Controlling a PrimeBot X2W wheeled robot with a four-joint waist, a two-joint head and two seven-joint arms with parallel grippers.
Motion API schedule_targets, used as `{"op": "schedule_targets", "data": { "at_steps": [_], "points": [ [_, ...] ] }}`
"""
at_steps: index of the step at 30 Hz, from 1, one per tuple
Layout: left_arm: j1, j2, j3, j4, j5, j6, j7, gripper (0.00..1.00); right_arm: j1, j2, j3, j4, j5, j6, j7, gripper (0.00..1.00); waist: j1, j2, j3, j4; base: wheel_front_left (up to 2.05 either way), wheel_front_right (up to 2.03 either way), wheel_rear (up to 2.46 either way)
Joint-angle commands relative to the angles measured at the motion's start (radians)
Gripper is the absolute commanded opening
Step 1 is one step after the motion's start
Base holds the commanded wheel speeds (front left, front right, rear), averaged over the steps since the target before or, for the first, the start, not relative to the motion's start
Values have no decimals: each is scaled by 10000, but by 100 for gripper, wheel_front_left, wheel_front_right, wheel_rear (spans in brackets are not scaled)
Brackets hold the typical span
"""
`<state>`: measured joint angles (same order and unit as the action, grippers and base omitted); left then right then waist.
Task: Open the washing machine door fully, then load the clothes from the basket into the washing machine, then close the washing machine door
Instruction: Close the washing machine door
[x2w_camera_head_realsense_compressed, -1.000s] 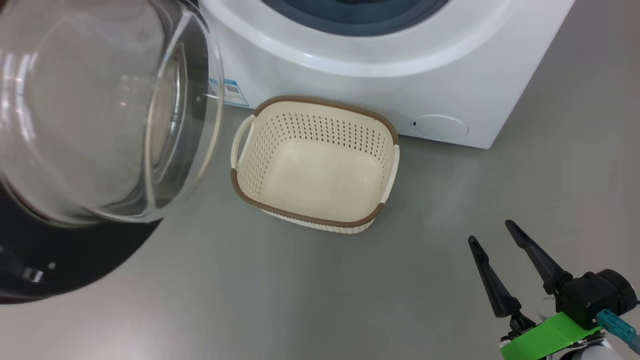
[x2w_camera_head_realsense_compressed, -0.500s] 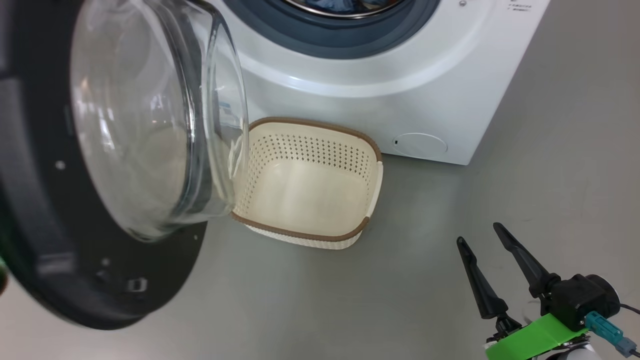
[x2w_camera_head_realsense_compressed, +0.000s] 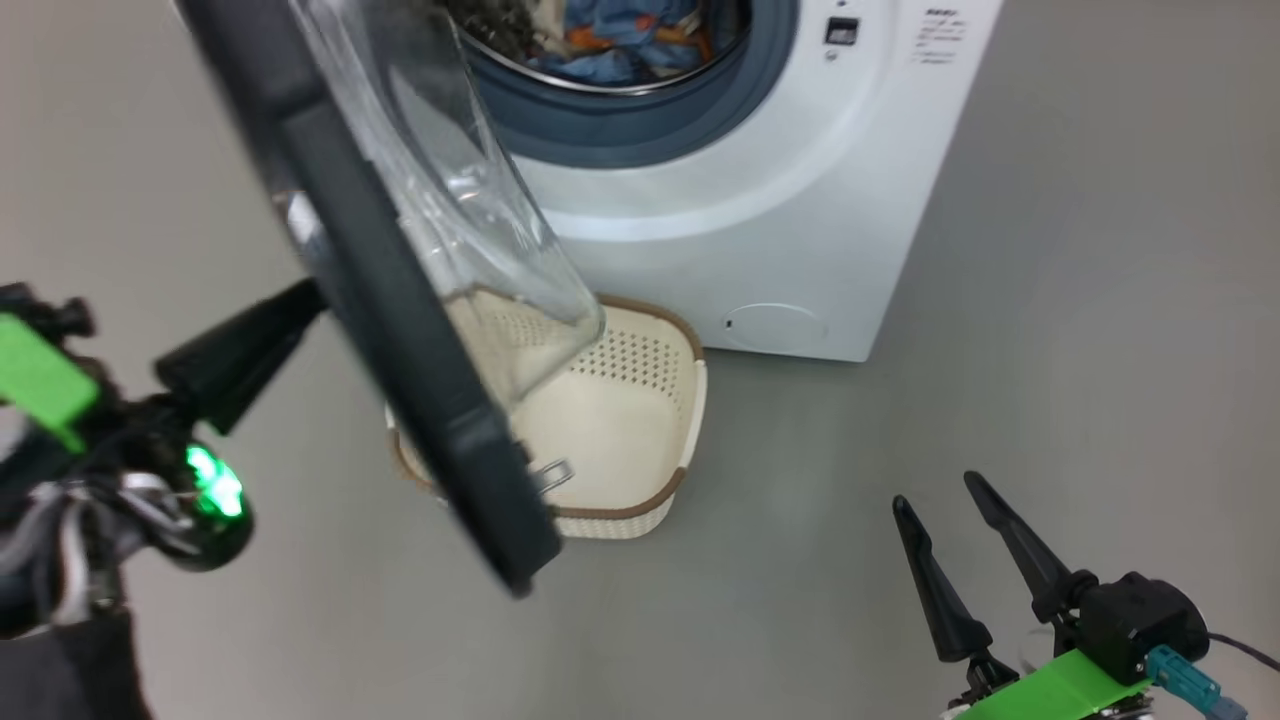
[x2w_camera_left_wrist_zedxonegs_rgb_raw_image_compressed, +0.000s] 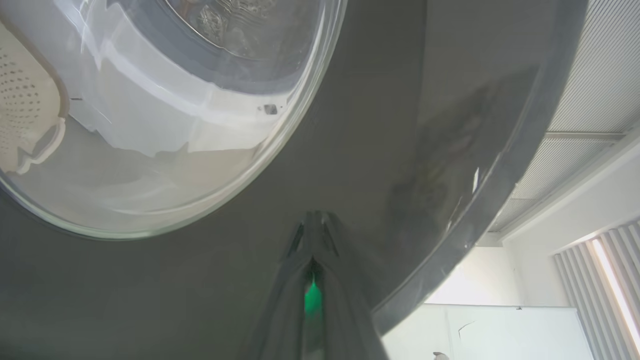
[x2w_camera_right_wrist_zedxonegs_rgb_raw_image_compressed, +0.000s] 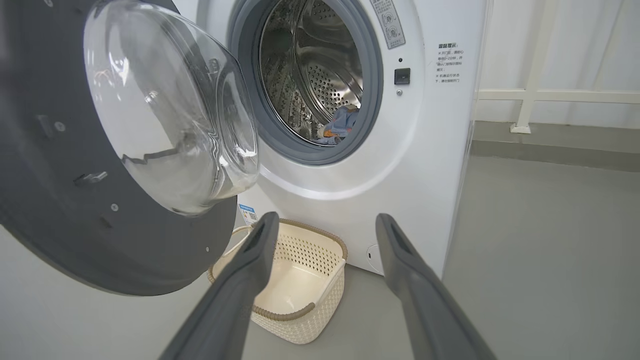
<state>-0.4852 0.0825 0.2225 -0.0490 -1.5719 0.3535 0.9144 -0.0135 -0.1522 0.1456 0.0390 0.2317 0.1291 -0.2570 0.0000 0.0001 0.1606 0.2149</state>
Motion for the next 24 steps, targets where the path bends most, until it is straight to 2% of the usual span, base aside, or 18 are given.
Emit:
{"op": "schedule_targets", "data": {
  "at_steps": [1,8,15,24],
  "points": [
    [26,142,31,-259,117,-212,-65,0,56,5,211,-211,44,16,-48,100,0,-1,-272,-338,0,0,0],
    [-471,-212,-370,837,298,-1233,-1225,0,23,9,341,-198,52,16,-48,100,0,-1,-330,-931,0,0,0],
    [-1137,-278,-552,2124,338,-1936,-1973,0,-78,36,332,-179,62,16,-48,100,0,-1,-279,-1621,0,0,0],
    [-1801,-301,-856,3131,535,-2639,-2566,0,-192,111,390,-131,102,16,-48,100,0,-1,-189,-2117,0,0,0]
  ]
}}
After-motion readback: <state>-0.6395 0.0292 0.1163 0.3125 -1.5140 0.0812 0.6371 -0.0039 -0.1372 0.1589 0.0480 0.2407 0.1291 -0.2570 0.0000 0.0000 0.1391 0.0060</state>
